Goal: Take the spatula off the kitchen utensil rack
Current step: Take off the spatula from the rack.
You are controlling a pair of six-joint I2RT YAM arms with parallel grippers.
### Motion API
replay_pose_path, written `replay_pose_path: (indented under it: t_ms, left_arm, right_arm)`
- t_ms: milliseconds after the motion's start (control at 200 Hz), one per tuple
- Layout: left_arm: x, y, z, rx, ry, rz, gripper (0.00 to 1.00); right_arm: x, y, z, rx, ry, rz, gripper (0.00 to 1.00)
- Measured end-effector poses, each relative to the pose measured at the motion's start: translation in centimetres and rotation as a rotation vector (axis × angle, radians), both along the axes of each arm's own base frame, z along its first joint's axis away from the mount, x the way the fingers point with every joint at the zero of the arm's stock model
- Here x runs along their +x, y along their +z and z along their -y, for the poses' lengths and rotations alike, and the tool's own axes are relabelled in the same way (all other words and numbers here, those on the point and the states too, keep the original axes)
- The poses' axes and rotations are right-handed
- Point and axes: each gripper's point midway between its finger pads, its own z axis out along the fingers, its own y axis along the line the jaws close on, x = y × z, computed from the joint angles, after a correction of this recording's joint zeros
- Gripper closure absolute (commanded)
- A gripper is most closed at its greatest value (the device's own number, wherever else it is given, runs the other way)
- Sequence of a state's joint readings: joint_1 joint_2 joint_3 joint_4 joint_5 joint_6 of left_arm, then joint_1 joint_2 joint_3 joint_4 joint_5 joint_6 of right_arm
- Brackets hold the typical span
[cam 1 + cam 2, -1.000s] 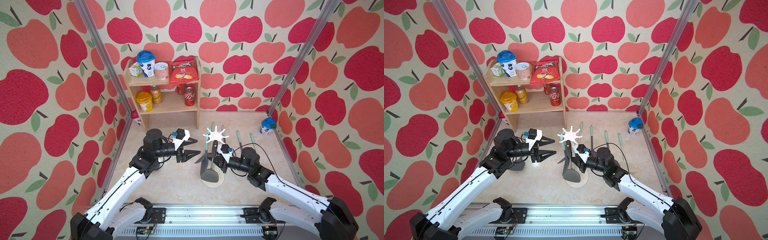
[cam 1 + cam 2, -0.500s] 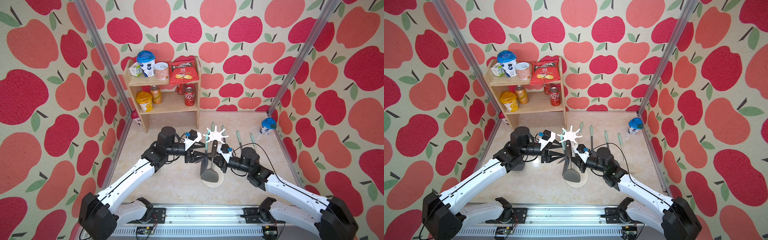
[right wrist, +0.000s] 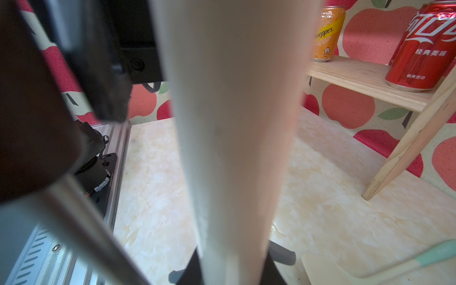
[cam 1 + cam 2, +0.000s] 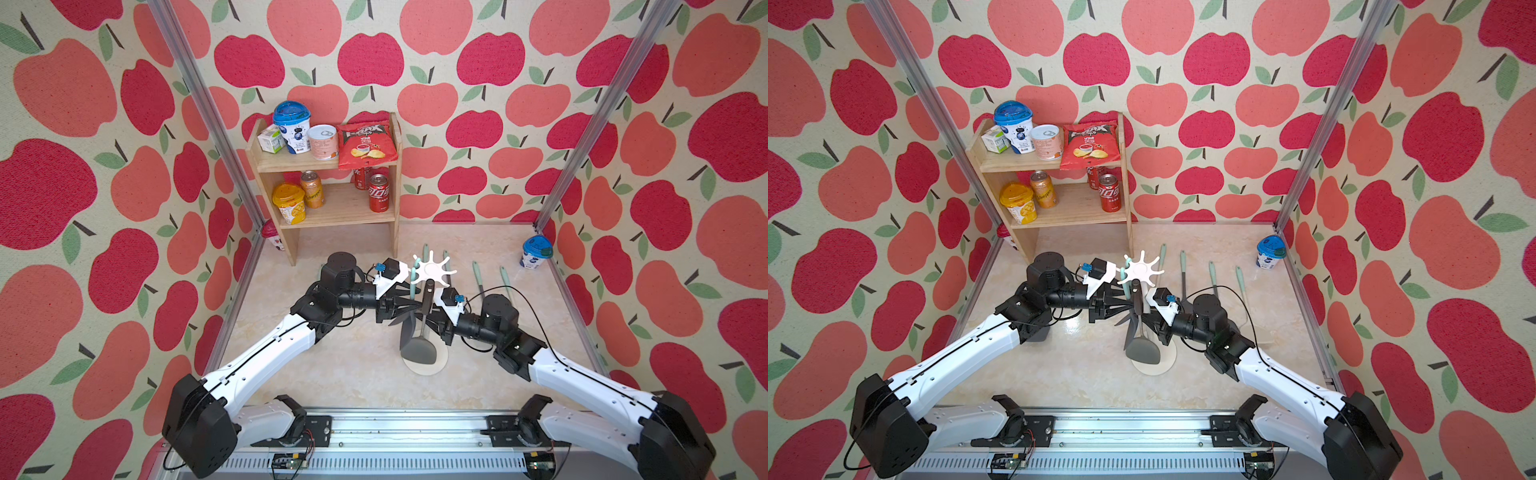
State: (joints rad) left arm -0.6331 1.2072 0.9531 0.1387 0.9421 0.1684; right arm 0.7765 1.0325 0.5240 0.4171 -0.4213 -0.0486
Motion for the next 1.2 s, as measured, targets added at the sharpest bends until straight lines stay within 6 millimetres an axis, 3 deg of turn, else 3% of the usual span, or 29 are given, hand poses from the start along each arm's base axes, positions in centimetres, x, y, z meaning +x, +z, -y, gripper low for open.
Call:
replay_pose_path:
  t_ms: [90,235,1201]
  left_arm:
    - [0.1,0.0,0.1,0.000,0.014,-0.008,0.89]
    - [0.5,0.0,0.0,0.001,0.042,0.003,1.00]
    - [0.9,0.5,-1.9,0.028,0.173,0.064,1.00]
  right_arm:
    - [0.0,0.0,0.0,0.000,0.001,0.000,1.00]
    - [0.1,0.0,0.0,-0.002,0.001,0.006,1.00]
    - [0.1,0.0,-0.1,-0.002,0.003,0.014,1.00]
